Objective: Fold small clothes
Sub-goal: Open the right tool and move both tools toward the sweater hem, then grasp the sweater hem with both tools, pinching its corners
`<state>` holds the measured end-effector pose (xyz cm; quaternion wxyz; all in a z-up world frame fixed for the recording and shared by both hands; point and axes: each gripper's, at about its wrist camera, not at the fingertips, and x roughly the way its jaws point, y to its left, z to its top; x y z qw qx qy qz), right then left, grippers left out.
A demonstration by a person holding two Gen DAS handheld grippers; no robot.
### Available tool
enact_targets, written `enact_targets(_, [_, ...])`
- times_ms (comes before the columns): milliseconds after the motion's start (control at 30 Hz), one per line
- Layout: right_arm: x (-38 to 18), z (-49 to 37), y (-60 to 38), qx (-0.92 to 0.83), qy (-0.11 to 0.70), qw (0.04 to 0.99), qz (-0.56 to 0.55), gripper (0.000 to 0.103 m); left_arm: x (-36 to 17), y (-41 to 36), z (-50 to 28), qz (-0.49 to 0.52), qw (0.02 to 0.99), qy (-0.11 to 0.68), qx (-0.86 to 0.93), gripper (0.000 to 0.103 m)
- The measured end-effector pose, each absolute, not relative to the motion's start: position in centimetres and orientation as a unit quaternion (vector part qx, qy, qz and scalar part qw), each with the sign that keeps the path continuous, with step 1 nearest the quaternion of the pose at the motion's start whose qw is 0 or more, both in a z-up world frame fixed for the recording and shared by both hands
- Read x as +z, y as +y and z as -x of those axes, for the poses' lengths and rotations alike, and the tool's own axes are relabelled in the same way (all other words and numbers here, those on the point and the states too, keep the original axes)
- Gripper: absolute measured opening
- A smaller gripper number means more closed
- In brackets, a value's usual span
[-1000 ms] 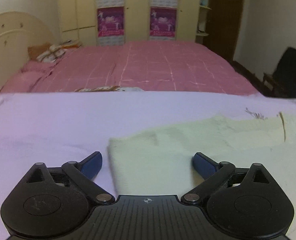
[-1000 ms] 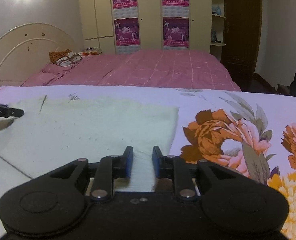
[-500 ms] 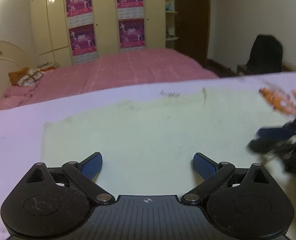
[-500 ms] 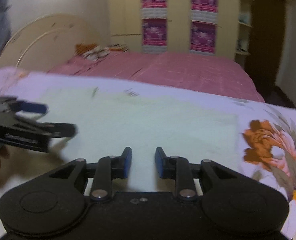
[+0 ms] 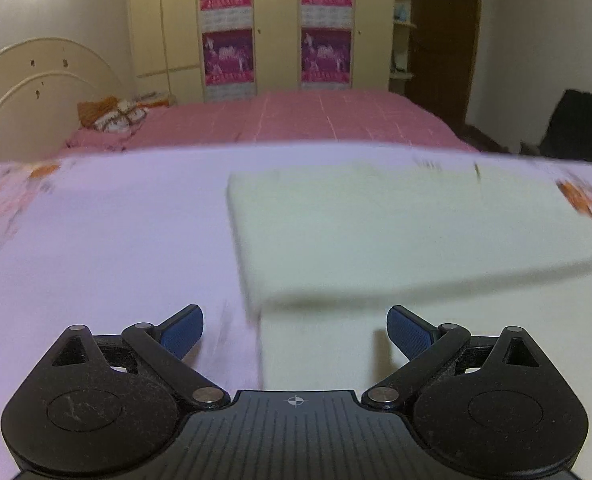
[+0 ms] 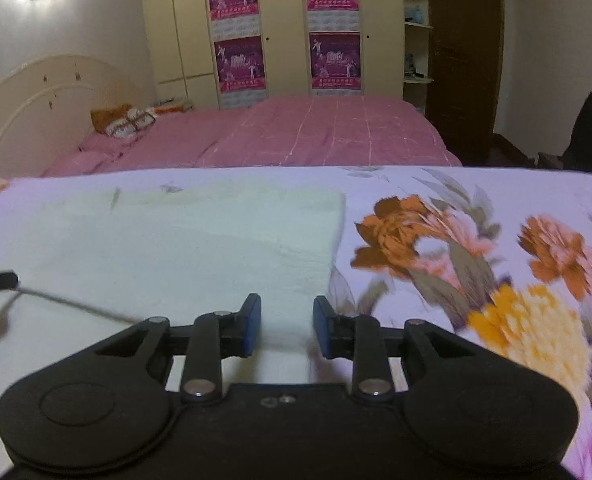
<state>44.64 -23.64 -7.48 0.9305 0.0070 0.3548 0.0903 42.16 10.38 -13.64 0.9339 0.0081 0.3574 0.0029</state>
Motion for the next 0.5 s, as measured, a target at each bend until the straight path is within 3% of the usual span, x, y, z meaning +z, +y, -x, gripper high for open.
enact_targets(233, [-8.7,-34.6,-27.0,0.094,0.413,0.904,-0.053,0.029,-14.2,11.1,-31.0,-0.027,0.923,0.384,0.007,0.098])
enact_targets(500, [-7.0,-23.7,-27.7,0.085,0.426,0.894,-0.110,0.034,-12.1,10.5,-22.6,-0.031,0.916,0.399,0.005,0.097])
